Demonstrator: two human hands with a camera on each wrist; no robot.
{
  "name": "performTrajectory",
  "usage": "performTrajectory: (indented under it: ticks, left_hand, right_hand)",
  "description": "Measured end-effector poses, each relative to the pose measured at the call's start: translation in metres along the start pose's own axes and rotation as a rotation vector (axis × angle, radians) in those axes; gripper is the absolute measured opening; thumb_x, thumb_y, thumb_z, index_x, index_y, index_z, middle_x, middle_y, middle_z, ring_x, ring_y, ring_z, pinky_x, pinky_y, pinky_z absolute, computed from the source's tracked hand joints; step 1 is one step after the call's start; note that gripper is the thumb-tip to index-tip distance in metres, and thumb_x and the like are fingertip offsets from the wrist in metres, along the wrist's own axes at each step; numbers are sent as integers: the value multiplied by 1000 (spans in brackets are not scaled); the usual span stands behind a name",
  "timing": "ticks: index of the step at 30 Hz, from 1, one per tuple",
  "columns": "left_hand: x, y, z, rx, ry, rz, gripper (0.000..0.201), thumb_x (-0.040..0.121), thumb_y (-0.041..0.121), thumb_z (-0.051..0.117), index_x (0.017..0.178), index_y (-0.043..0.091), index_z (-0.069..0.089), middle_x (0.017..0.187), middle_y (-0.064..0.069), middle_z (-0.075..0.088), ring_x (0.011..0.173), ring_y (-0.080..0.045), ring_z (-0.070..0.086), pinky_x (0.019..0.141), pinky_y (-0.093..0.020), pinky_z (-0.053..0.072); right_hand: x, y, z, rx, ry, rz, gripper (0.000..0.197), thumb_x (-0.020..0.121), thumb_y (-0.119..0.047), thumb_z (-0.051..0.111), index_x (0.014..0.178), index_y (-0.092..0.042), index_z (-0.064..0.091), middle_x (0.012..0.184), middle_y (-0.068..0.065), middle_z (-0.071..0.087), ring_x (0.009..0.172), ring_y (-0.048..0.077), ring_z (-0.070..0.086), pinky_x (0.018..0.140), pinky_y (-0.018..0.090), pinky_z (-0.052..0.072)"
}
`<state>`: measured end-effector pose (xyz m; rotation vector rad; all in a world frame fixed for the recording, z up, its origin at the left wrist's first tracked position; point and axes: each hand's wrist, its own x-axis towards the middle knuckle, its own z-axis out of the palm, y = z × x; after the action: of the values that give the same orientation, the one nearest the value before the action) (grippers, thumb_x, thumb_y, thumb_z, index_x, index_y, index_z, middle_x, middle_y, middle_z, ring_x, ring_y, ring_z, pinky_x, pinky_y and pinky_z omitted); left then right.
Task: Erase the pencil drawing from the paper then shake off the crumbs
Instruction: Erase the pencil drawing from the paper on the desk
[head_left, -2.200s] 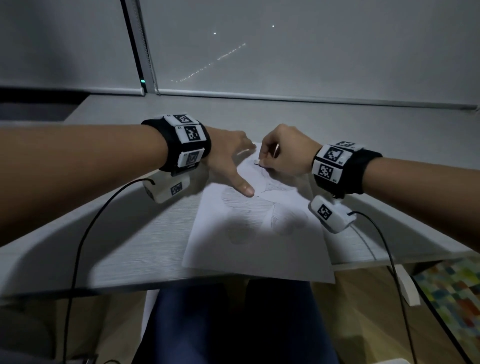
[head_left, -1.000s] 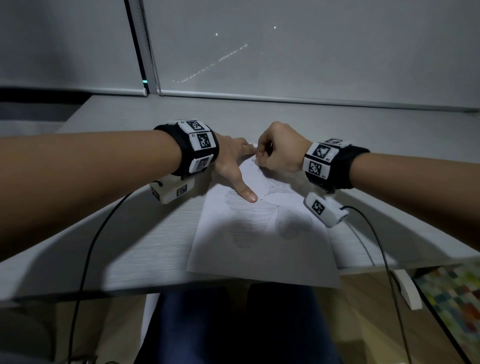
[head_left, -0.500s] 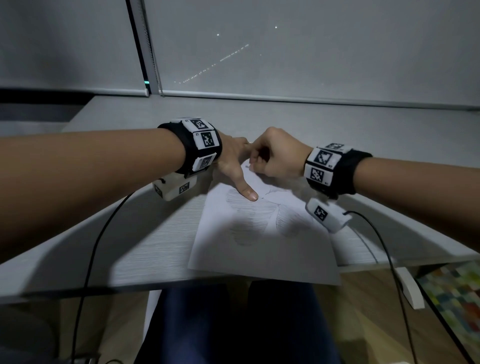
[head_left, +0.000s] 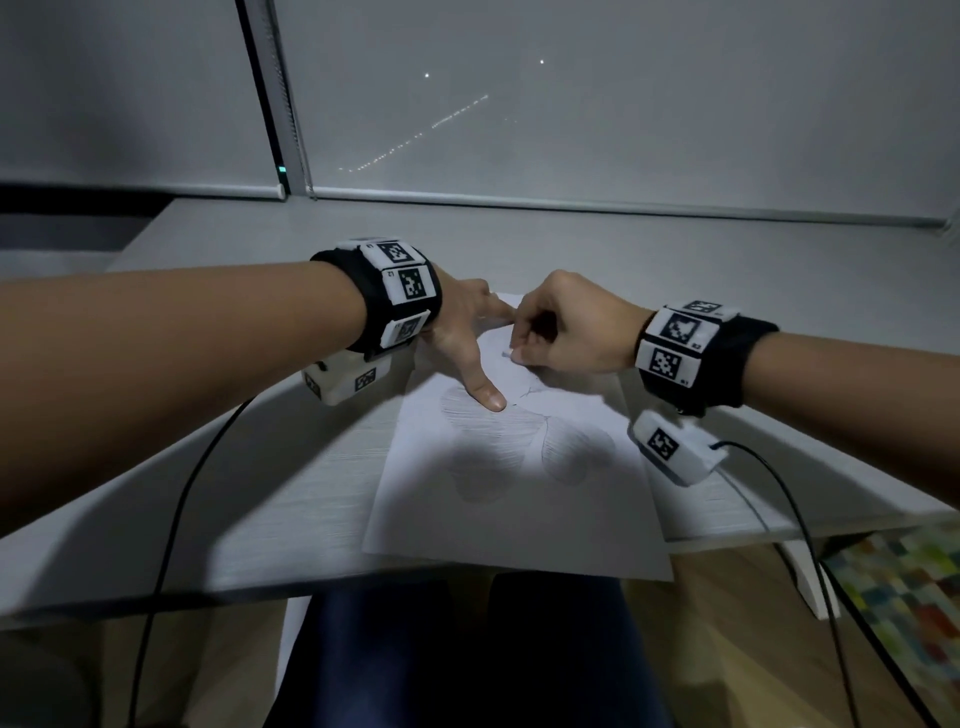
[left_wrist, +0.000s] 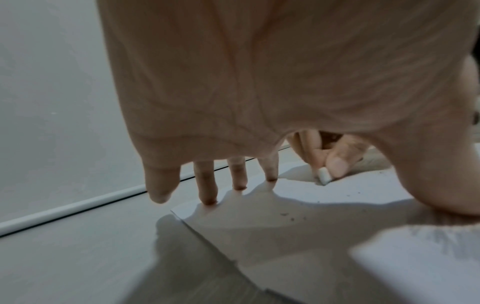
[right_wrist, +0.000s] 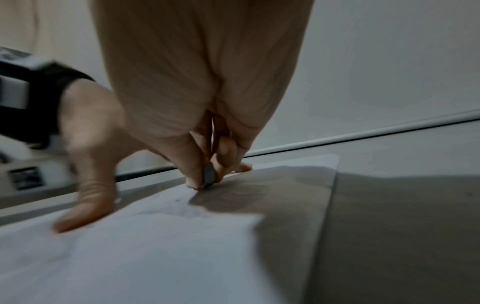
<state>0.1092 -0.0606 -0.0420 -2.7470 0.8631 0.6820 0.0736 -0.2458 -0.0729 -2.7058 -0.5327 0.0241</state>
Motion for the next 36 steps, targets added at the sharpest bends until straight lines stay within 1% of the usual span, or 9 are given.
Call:
performTrajectory:
  ticks: [4, 7, 12, 15, 20, 24, 29, 33, 36]
  left_hand:
    - [1, 3, -1, 7, 8, 5, 132, 55, 86, 79, 161, 57, 6, 156, 2, 30, 149, -32, 34, 113, -53, 41]
    - [0, 2, -1, 18, 5, 7, 136, 54, 88, 78, 163, 55, 3, 157, 3, 29, 151, -32, 33, 113, -55, 40]
    - [-2, 4, -2, 35, 8, 10, 132, 55, 87, 78, 161, 55, 6, 158, 0, 30, 149, -34, 34, 113, -59, 39]
    - [-2, 5, -2, 46, 9, 7, 133, 55, 88, 77, 161, 55, 5, 157, 0, 29, 150, -33, 33, 112, -55, 41]
    - [0, 6, 0, 47, 8, -16, 137, 60, 85, 78, 166, 46, 0, 164, 0, 23, 155, -30, 26, 114, -51, 35]
    - [1, 8, -2, 54, -3, -25, 137, 57, 86, 78, 165, 48, 2, 162, 0, 25, 153, -31, 30, 111, -52, 38]
    - [0, 9, -2, 67, -23, -14, 150, 41, 96, 73, 164, 50, 0, 162, 1, 24, 152, -30, 30, 110, -54, 40]
    - [-2, 11, -4, 67, -15, -39, 137, 62, 83, 78, 166, 44, -2, 167, 0, 18, 155, -30, 26, 113, -50, 37]
    - [-4, 13, -5, 89, -14, -37, 135, 65, 81, 77, 166, 43, -3, 168, -1, 16, 156, -30, 25, 113, -50, 37]
  right_hand:
    - [10, 15, -6, 2, 47, 57, 8, 83, -18, 83, 76, -14, 80, 64, -4, 69, 50, -2, 56, 55, 10, 45]
    - [19, 24, -9, -27, 99, 121, 8, 83, -17, 82, 76, -13, 80, 65, -2, 71, 51, 1, 57, 57, 17, 46]
    - [-2, 7, -1, 5, 36, 36, 8, 84, -18, 83, 79, -13, 80, 63, -8, 68, 52, -4, 58, 54, 8, 43]
    - [-13, 2, -2, 34, -35, -10, 9, 85, -20, 84, 82, -13, 80, 63, -7, 70, 54, 1, 61, 57, 11, 49]
    - [3, 19, -8, -45, 73, 56, 11, 83, -24, 84, 80, -14, 80, 67, -5, 70, 54, 1, 58, 61, 20, 47]
    - [-8, 11, -4, -35, 46, 24, 9, 85, -23, 82, 82, -14, 79, 70, -4, 72, 61, 6, 64, 61, 22, 51]
    - [-21, 6, -1, 15, -39, -33, 12, 86, -25, 84, 84, -14, 79, 70, -1, 74, 59, 8, 63, 58, 13, 48]
    - [-3, 24, -8, -54, 61, 50, 15, 84, -26, 84, 81, -13, 79, 67, -5, 70, 56, 4, 59, 59, 18, 48]
    - [2, 28, -8, -60, 88, 86, 13, 84, -24, 83, 79, -13, 78, 65, -7, 67, 56, 3, 58, 61, 22, 48]
